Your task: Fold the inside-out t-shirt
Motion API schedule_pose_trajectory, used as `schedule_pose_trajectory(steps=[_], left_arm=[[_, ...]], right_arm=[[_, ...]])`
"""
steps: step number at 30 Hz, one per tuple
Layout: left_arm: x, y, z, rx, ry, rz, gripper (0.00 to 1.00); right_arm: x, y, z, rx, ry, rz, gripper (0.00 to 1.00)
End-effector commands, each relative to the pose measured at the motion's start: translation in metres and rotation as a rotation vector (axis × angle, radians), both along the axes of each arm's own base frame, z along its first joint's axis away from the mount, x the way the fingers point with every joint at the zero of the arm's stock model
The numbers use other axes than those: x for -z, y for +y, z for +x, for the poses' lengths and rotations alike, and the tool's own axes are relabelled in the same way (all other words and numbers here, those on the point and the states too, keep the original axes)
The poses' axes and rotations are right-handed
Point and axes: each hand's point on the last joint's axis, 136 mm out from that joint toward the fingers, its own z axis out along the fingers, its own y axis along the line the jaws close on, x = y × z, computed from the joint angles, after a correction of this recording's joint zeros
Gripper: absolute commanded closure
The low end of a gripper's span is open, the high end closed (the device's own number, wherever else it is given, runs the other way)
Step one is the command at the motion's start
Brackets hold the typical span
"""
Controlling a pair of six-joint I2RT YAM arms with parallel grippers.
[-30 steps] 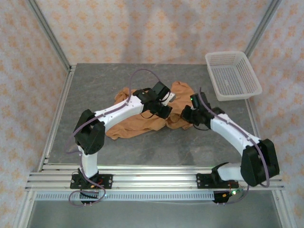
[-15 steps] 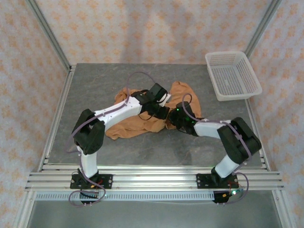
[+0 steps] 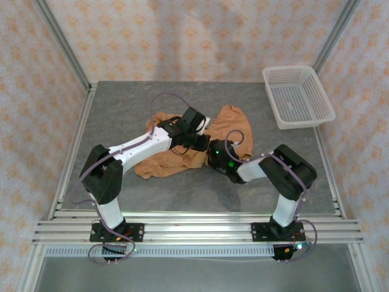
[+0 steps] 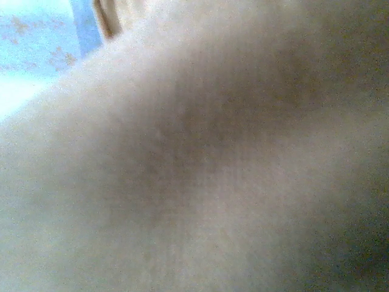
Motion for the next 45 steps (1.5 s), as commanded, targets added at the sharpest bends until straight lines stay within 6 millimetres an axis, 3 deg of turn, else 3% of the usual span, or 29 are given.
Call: schedule_pose_trajectory(steps=[1, 3, 6, 10, 15, 24, 26, 28, 32, 35, 36, 38, 40, 43, 45], left_arm=[[-0.010, -0.001, -0.005, 0.003, -0.011, -0.047, 1.00], [-0.006, 0.005, -0.003, -0.011, -0.003, -0.049, 1.00], [-0.001, 0.014, 0.002, -0.033, 0.007, -0.052, 1.00], [0.001, 0.028, 0.013, -0.074, 0.002, -0.055, 1.00], [0.010, 0.040, 0.034, -0.127, 0.016, -0.066, 1.00], [0.030, 0.037, 0.044, -0.152, 0.068, -0.079, 1.00], [0.036, 0.037, 0.045, -0.163, 0.080, -0.080, 1.00], [0.038, 0.035, 0.045, -0.171, 0.084, -0.094, 0.92], [0.030, 0.032, 0.043, -0.172, 0.074, -0.136, 0.71], [0.016, 0.029, 0.034, -0.150, 0.045, -0.174, 0.69], [0.012, 0.029, 0.031, -0.143, 0.034, -0.178, 0.69], [0.009, 0.029, 0.024, -0.137, 0.031, -0.180, 0.69], [0.011, 0.030, 0.019, -0.133, 0.035, -0.169, 0.69], [0.018, 0.034, 0.011, -0.137, 0.061, -0.156, 0.65], [0.021, 0.033, 0.003, -0.129, 0.077, -0.161, 0.60]], right_arm=[[0.029, -0.019, -0.012, 0.054, 0.091, -0.077, 0.76], [0.013, -0.016, -0.009, 0.009, 0.062, -0.111, 0.90], [-0.016, -0.014, -0.008, -0.077, 0.011, -0.197, 1.00], [-0.067, -0.018, -0.016, -0.215, -0.082, -0.353, 1.00], [-0.119, -0.035, -0.042, -0.328, -0.160, -0.462, 1.00], [-0.171, -0.047, -0.074, -0.402, -0.335, -0.434, 1.00], [-0.170, -0.052, -0.077, -0.401, -0.367, -0.444, 1.00], [-0.159, -0.057, -0.081, -0.403, -0.390, -0.444, 1.00], [-0.083, -0.075, -0.093, -0.388, -0.245, -0.486, 1.00], [-0.029, -0.083, -0.110, -0.402, -0.093, -0.490, 1.00], [-0.020, -0.085, -0.115, -0.414, -0.057, -0.497, 0.94], [-0.018, -0.088, -0.117, -0.421, -0.030, -0.527, 0.78], [-0.031, -0.091, -0.114, -0.417, -0.038, -0.578, 0.68], [-0.054, -0.098, -0.108, -0.415, -0.047, -0.691, 0.68], [-0.064, -0.093, -0.106, -0.442, -0.056, -0.731, 0.76]])
